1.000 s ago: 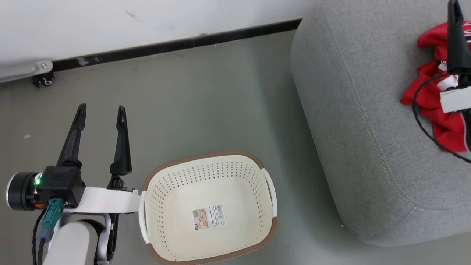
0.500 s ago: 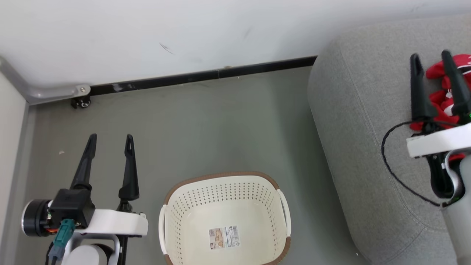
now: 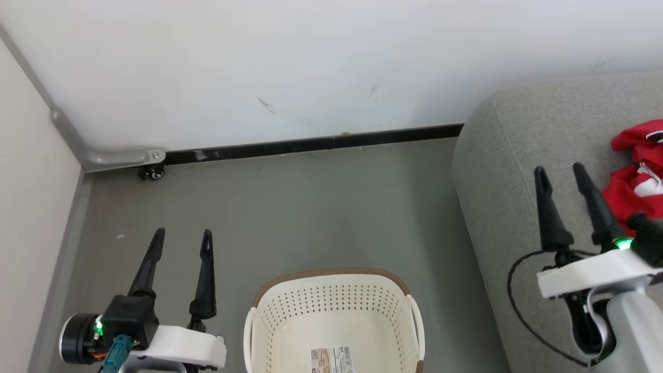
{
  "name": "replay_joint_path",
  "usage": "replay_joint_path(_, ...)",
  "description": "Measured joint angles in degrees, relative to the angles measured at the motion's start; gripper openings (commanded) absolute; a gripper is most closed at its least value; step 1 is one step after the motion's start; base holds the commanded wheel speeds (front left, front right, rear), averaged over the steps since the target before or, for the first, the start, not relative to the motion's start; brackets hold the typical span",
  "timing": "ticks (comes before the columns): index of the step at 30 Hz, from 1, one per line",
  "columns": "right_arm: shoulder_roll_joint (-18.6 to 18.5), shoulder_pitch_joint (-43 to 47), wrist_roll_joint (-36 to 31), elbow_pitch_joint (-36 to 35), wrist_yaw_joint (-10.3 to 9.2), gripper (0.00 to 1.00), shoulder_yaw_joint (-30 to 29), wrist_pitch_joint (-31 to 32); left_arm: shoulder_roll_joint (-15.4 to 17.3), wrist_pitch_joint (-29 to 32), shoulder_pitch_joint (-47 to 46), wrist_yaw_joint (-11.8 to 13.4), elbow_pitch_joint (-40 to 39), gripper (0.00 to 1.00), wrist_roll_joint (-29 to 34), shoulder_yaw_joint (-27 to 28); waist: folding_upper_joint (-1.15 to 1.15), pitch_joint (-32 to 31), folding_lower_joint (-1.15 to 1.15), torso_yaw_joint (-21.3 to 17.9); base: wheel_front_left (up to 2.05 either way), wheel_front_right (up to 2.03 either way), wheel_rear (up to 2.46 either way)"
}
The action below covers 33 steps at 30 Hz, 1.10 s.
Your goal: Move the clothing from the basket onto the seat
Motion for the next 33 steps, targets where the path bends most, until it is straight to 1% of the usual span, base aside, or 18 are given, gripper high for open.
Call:
replay_joint_path(7, 2.4, 4.6, -2.9, -1.2, 0.0, 1.0, -0.5, 0.7, -0.3, 0.0, 2.1, -0.7, 1.1, 1.0, 0.0, -1.3, 0.0, -2.1, 0.0, 1.2, 0.0, 0.0, 0.0)
replay_joint_path(17, 6.1, 10.5, -5.4, -1.8, 0.0, 1.0, -3.3, 2.5, -1.4, 0.0, 4.0, -1.4, 2.4, 1.0, 0.0, -2.5, 0.0, -3.8, 0.0, 2.4, 0.0, 0.0, 0.0)
replay_joint_path(33, 9.2, 15.2, -10.8, -4.2, -0.01, 1.0, -6.0, 4.4, -1.7, 0.0, 4.6, -1.5, 3.4, 1.0, 0.0, -2.6, 0.0, -4.0, 0.0, 2.7, 0.0, 0.0, 0.0)
